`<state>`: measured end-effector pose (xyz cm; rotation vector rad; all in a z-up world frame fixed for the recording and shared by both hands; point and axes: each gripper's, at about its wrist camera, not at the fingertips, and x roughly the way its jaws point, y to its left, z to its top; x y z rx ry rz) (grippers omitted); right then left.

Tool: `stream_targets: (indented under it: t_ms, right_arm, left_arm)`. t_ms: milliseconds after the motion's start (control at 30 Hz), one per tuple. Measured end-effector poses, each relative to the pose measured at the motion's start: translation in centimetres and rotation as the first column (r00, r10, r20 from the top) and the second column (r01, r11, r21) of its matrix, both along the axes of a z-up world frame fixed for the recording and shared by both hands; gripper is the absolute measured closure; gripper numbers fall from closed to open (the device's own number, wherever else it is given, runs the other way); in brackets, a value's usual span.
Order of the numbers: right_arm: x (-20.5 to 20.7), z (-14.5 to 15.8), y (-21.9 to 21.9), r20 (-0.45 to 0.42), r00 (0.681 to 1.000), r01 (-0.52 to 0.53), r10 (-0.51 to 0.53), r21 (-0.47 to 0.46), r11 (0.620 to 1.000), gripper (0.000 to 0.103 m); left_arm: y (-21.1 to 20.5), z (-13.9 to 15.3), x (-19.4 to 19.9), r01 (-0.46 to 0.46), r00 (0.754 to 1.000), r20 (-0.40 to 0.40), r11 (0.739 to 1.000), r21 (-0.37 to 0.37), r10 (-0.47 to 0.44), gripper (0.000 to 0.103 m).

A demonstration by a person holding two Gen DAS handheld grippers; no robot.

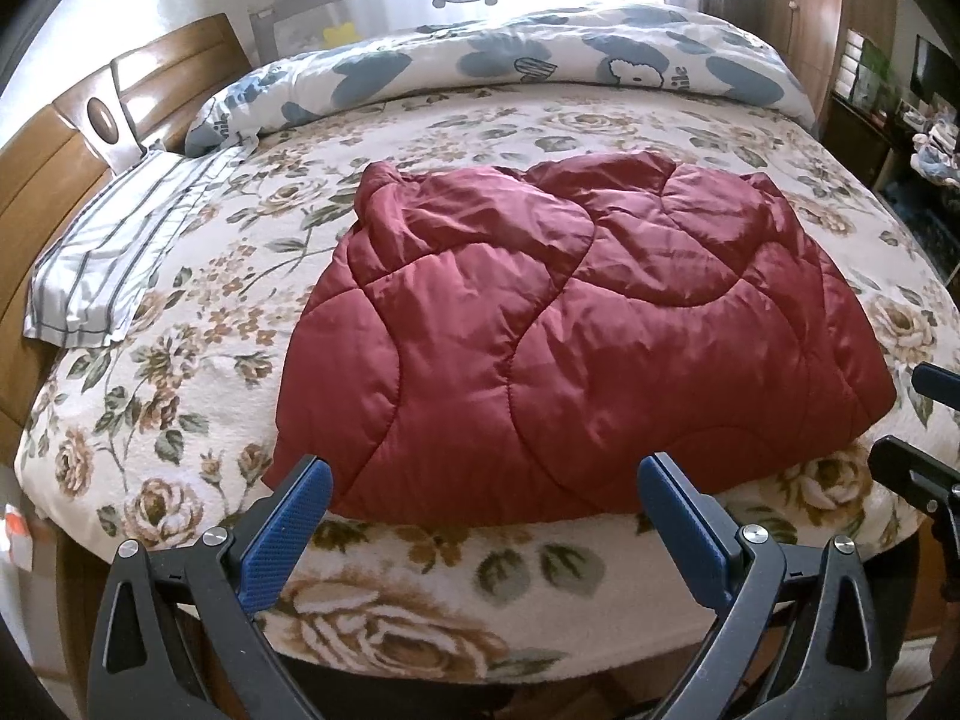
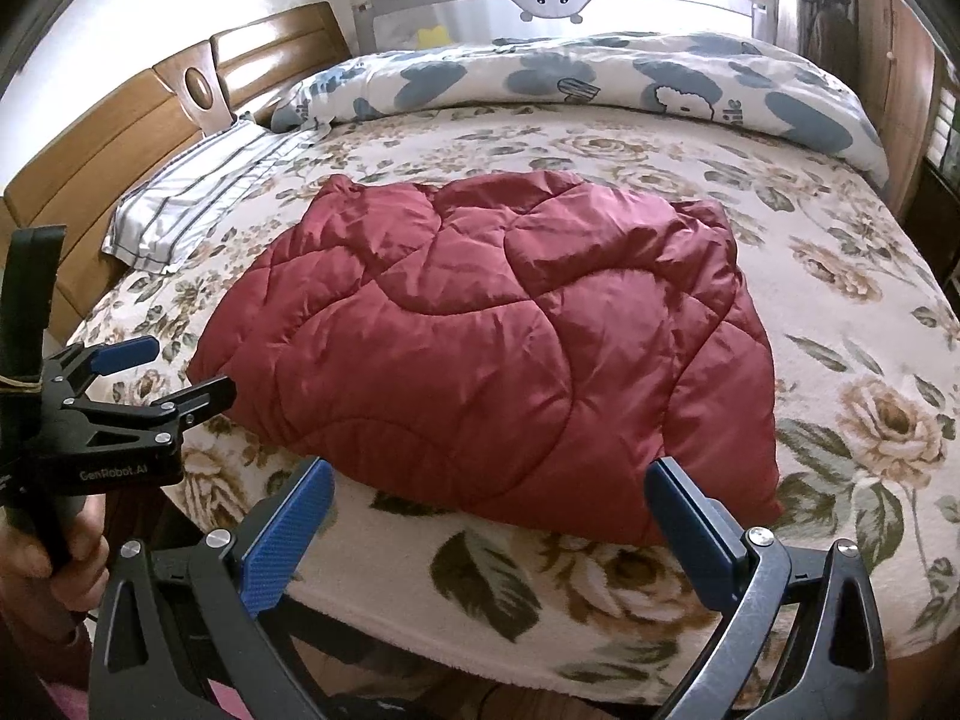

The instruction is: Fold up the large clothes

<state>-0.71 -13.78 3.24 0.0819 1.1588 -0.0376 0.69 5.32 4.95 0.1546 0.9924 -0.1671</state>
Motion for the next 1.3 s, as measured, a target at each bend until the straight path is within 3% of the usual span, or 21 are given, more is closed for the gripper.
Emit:
stream_targets:
  t_ms: [1300]
  right_arm:
    - [2.6, -1.2, -0.4, 0.002, 1.000, -0.007, 0.007, 0.001, 1.000, 0.000]
  left_arm:
    - [-0.7, -1.0, 2.0, -0.003, 1.000, 0.014, 0.999, 0.034, 0.002, 0.001]
